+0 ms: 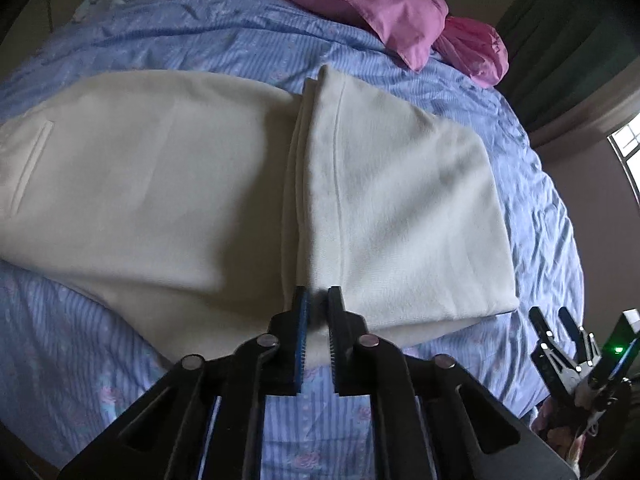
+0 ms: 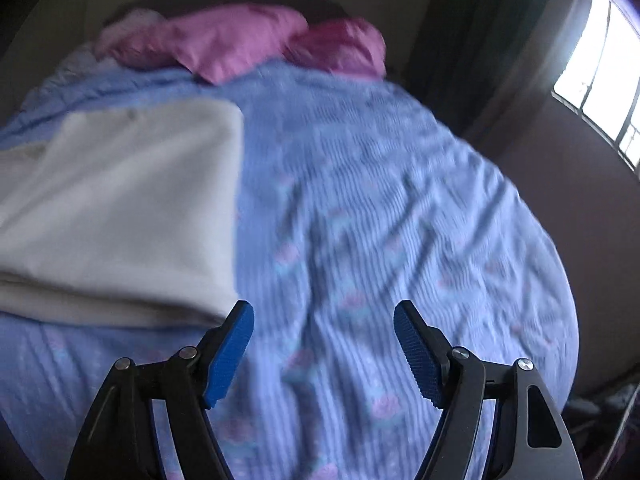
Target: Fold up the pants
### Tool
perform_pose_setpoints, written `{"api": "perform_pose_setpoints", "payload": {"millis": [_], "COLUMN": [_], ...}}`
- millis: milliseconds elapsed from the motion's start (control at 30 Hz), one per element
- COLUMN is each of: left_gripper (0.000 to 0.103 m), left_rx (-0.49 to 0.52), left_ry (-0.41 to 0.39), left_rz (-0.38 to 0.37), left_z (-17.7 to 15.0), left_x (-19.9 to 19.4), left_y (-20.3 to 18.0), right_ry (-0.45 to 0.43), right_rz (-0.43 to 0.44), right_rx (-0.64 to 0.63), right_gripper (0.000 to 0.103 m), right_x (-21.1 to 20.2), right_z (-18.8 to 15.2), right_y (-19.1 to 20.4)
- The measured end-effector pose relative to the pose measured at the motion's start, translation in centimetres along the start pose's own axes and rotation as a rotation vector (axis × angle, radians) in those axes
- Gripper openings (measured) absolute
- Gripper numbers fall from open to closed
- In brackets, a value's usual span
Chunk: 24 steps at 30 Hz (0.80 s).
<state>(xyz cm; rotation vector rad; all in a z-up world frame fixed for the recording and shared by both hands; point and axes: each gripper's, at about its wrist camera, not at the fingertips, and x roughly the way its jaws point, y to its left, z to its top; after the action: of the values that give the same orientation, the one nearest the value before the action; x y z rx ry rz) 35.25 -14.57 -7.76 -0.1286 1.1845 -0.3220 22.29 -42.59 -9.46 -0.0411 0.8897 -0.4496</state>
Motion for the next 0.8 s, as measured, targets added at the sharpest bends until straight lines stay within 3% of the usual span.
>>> {"api": "perform_pose_setpoints", "payload": {"millis": [133,167,200,267,300,400,533,700,800], "left_gripper": [0.007,0.012,0.017,0.049,0.053,0.052,0.056,0.073,0.076], "left_rx": [0.007,0.017,0.030,0.043,0.037,0.048,0.101,0.068,-0.026], "left_ry": [0.002,-0.016,-0.030,-0.056,-0.065,-0.100,-0.216,-0.380,-0.401], "left_rz": [0.033,0.051,0.061,0.053,0.022,-0.021,-0.047,0.035,0.074], "left_z": [-0.3,-0.4,-0.4,-0.3,-0.3,-0.2,-0.8,-2.2,-2.9], "left_x": [0.0,-0.4,-0.8,-1.5,-2.0,-3.7,-7.6,-12.0,-12.8], "left_y": [0.7,0.8,0.9,1.0,1.2,1.7,3.2,8.9,13.9], "right_ry": [-0.020,-0.020,-0.020,-0.031,-0.037,-0.070,-0.116,-0.192,-0.232], "right_rz": [0.055,0.057,0.057,0.074,0.080,0.096,0.160,0.247,0.293], "right_rx": [-0.005,-0.011,-0.016,-0.021,-0.024,-0.038,-0.053,-0.113,-0.153], "right_gripper": [0.073,0.073,0.073,0.073,0.073,0.073,0.073,0.073,0.073], "right_x": [-0.7,-0.8,-0.9,-1.5,-1.7,-3.5,-6.6,-10.8,-12.5], "right_z": [0.2,0.2,0.2,0.6,0.7,1.2,2.7,5.9,8.2], "right_y": [0.5,0.7,0.8,1.0,1.2,1.8,2.9,6.7,10.5]}}
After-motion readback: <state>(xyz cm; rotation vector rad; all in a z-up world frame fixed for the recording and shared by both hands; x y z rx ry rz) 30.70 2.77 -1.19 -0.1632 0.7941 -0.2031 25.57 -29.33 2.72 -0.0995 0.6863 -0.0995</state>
